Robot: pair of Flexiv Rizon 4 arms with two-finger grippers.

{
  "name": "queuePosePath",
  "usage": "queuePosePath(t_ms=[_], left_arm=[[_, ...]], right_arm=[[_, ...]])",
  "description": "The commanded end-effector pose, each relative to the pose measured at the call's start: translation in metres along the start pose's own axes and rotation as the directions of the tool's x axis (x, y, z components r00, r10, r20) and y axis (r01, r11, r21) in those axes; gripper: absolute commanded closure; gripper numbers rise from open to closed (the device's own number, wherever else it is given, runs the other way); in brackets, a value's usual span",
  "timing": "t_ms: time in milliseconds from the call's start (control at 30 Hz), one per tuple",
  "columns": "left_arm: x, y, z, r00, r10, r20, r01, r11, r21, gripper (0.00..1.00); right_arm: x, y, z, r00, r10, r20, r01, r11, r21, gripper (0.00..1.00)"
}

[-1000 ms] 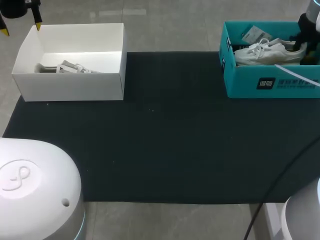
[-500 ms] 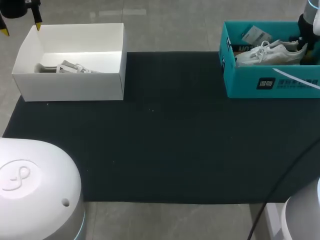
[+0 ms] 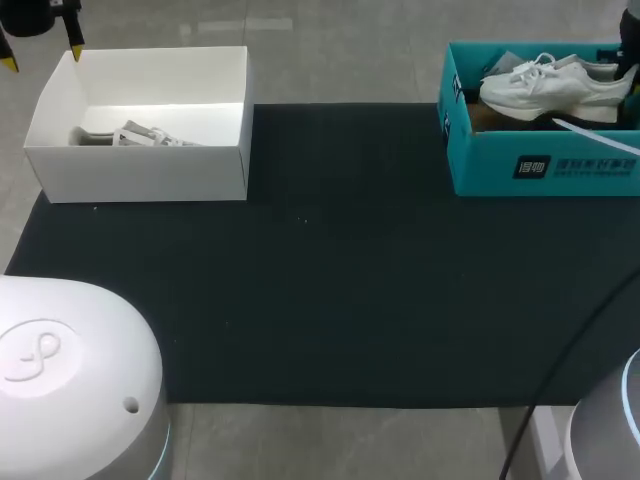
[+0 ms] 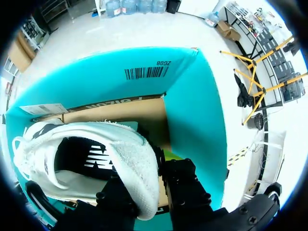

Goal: Take the shoe out of the shoebox, open the shoe tongue, remove and reinsert the insole, then place the shoe into the shoebox

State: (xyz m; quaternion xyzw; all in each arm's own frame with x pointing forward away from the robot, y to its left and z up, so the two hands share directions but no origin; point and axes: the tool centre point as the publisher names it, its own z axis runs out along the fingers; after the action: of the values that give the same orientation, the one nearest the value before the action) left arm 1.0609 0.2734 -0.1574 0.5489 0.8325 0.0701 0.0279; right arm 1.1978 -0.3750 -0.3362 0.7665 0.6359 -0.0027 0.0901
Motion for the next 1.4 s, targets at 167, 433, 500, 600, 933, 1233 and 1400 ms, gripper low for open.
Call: queuePosePath(t_ms=[167, 433, 500, 600, 933, 1233, 1400], left_arm=[[0.000, 0.000, -0.001, 1.000, 0.001, -0.003, -0.001, 1.000, 0.000, 0.00], [0.000, 0.000, -0.001, 1.000, 0.001, -0.003, -0.001, 1.000, 0.000, 0.00], [0.000, 0.000, -0.001, 1.000, 0.001, -0.003, -0.001, 1.000, 0.000, 0.00], [0.000, 0.000, -0.001, 1.000, 0.001, -0.003, -0.001, 1.000, 0.000, 0.00], [0.000, 0.000, -0.001, 1.000, 0.001, -0.003, -0.001, 1.000, 0.000, 0.00], [0.000, 0.000, -0.001, 1.000, 0.001, -0.003, -0.001, 1.000, 0.000, 0.00], [0.000, 0.000, -0.001, 1.000, 0.001, -0.003, -0.001, 1.000, 0.000, 0.00]], right_arm=[[0.000, 0.000, -0.027, 0.999, -0.008, -0.034, 0.021, 0.915, 0.404, 1.00], [0.000, 0.000, -0.027, 0.999, -0.008, -0.034, 0.021, 0.915, 0.404, 1.00], [0.000, 0.000, -0.027, 0.999, -0.008, -0.034, 0.021, 0.915, 0.404, 1.00], [0.001, -0.001, -0.031, 1.000, -0.009, -0.013, 0.013, 0.921, 0.388, 1.00], [0.005, -0.021, -0.087, 0.985, 0.103, 0.136, -0.129, 0.970, 0.204, 1.00], [0.014, -0.032, -0.120, 0.994, 0.058, 0.098, -0.066, 0.995, 0.080, 1.00], [0.013, -0.035, -0.137, 0.993, 0.033, 0.111, -0.036, 0.999, 0.025, 1.00]])
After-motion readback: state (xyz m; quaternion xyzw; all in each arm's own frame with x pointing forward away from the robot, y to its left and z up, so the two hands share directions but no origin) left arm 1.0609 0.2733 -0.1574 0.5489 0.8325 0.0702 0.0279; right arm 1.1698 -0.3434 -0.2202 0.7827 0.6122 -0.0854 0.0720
